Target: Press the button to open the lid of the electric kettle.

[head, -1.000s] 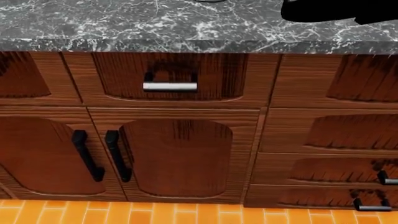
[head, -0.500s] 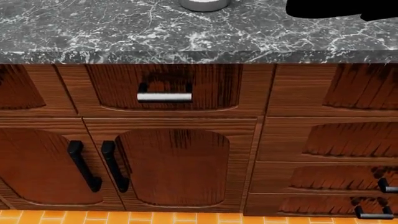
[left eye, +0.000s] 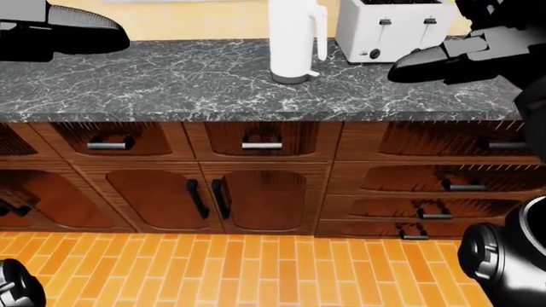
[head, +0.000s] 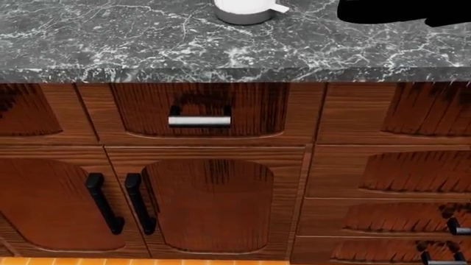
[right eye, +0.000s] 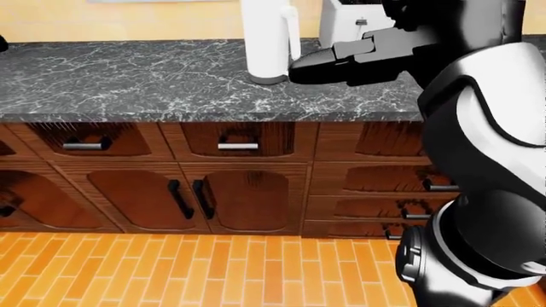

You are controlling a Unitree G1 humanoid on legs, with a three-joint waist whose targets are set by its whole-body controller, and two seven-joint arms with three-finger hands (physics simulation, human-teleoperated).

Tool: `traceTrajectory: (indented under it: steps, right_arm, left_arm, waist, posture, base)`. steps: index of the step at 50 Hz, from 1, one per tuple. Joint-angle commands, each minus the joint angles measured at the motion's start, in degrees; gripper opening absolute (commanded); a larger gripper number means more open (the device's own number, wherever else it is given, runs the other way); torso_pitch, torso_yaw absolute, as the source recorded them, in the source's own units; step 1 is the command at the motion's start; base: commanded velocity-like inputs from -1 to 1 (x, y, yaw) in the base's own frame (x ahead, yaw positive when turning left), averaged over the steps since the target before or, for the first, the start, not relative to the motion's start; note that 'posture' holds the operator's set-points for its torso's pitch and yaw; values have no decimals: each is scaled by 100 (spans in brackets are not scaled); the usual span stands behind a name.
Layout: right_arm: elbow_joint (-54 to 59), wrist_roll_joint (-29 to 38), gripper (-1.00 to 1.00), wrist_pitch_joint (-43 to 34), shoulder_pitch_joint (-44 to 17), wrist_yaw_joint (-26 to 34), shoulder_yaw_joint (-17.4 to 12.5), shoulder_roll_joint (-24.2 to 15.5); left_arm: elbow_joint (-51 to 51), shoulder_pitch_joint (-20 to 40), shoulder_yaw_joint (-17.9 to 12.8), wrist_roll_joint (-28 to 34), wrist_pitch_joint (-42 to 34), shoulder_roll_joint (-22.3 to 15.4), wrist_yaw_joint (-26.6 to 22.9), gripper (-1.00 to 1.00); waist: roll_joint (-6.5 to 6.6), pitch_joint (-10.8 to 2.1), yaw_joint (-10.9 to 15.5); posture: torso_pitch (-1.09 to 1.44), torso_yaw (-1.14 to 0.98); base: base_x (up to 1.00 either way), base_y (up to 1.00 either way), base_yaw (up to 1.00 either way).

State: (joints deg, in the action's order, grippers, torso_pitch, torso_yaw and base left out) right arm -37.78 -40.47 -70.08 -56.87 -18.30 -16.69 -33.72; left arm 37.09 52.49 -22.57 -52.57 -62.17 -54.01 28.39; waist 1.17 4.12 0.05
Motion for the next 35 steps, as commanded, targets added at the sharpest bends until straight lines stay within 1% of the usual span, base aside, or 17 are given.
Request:
traceTrajectory:
  steps: [1,4,6,7,8,11,15,18,20,21,22,23,24,25,27,32,35]
  right_arm:
    - [-22,52,100,115,-140,-12,-71,-58]
    - [-37,51,100,89,-164,-6,-80,-48]
    - [-47,47,100,70,-166,-8,-92,-44]
    - [-44,54,100,77,-159,-3,-88,-46]
    - [-48,56,100,79,-158,0,-89,-45]
    - [-45,65,100,82,-159,5,-85,-43]
    - [-49,71,100,78,-181,2,-99,-50]
    - [-43,78,100,102,-163,14,-95,-47]
    - [-48,81,100,102,-165,15,-82,-42]
    - [-48,90,100,113,-154,25,-73,-41]
    - [-47,93,100,117,-152,28,-76,-38]
    - [-51,94,100,118,-141,35,-82,-38]
    - [-67,77,100,85,-155,24,-102,-36]
    - [-74,68,100,72,-161,18,-112,-36]
    - [-67,69,100,80,-160,22,-109,-40]
    - [-49,94,100,127,-140,46,-91,-44]
    - [-51,109,100,132,-126,51,-96,-50]
  left_arm:
    - [-15,115,-48,100,104,-42,-11,100]
    - [12,153,-58,108,43,-23,-19,100]
    - [45,193,-95,48,-39,-25,15,100]
    - [54,204,-109,25,-62,-32,29,100]
    - [63,217,-132,-11,-87,-41,49,100]
    - [77,230,-161,-92,-117,-76,99,100]
    - [73,231,-139,-158,-95,-109,155,100]
    - [66,230,-141,-201,-81,-136,182,100]
    - [60,227,-152,-240,-75,-158,204,100]
    - [62,227,-157,-267,-76,-174,222,100]
    - [60,224,-157,-284,-69,-182,234,100]
    - [58,214,-147,-287,-51,-189,243,100]
    - [53,192,-127,-275,-17,-189,242,100]
    - [49,179,-116,-266,3,-191,239,100]
    - [44,164,-111,-257,24,-193,232,100]
    - [33,147,-123,-274,52,-218,235,100]
    - [41,169,-68,-277,56,-203,264,100]
  waist:
    - [50,-87,-18]
    - [-21,-46,-11]
    - [-206,-37,-2]
    - [-371,-70,10]
    - [-305,-47,-9]
    - [-318,-117,31]
    - [-201,-86,52]
    - [-43,-64,18]
    - [134,-83,-34]
    - [265,-110,-63]
    - [449,-182,-85]
    - [262,-113,-33]
    - [364,-95,-57]
    - [374,-85,-64]
    - [285,-133,-27]
    - [60,-66,-5]
    - [-198,-111,50]
  posture:
    - [0,0]
    - [0,0]
    - [0,0]
    - [0,0]
    - [0,0]
    - [0,0]
    - [0,0]
    - [0,0]
    - [0,0]
    - [0,0]
    - [0,0]
    - [0,0]
    - [0,0]
    - [0,0]
    - [0,0]
    - [0,0]
    - [0,0]
  base:
    - [16,0,0]
    - [16,0,0]
    - [17,0,0]
    - [18,0,0]
    - [17,0,0]
    - [17,0,0]
    - [17,0,0]
    - [17,0,0]
    - [18,0,0]
    - [18,0,0]
    - [18,0,0]
    - [18,0,0]
    - [18,0,0]
    - [18,0,0]
    - [18,0,0]
    - [18,0,0]
    - [18,0,0]
